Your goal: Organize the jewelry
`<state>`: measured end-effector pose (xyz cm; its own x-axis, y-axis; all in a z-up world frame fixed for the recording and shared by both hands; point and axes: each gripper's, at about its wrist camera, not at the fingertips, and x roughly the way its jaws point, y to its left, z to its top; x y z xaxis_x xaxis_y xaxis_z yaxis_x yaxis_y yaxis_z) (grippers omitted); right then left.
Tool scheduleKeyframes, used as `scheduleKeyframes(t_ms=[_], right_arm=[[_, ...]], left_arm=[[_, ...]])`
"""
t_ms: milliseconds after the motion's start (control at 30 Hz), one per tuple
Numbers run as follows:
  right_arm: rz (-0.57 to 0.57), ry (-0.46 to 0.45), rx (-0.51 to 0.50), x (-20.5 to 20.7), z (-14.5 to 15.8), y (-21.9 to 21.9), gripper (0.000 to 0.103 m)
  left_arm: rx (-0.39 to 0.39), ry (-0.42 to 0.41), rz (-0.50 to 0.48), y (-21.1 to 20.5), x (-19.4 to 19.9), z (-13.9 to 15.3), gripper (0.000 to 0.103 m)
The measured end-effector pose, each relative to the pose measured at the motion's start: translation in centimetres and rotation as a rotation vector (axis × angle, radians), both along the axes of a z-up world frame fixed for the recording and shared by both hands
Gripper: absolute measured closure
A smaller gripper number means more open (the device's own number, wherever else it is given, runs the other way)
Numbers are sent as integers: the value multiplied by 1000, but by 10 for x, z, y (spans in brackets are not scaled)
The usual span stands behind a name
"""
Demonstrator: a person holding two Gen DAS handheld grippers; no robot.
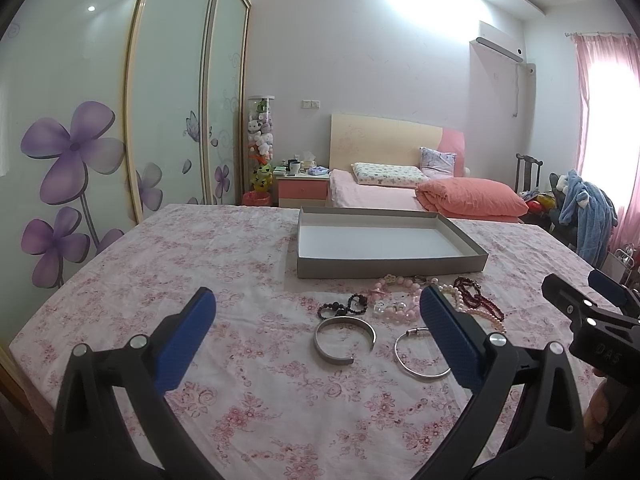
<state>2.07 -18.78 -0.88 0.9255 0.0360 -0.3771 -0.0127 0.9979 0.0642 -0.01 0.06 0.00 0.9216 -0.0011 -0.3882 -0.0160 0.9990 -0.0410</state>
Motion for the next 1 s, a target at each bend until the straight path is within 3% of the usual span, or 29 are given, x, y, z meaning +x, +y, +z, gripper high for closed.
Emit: scheduleKeyframes(t_ms=[767, 1000], right_arm=[[0, 8, 2, 1, -2, 3, 2], [-17, 125, -9, 24, -12, -10, 2]], left_arm=[[2, 8, 2, 2, 1, -1, 4], [17, 81, 28, 14, 16, -24, 4]])
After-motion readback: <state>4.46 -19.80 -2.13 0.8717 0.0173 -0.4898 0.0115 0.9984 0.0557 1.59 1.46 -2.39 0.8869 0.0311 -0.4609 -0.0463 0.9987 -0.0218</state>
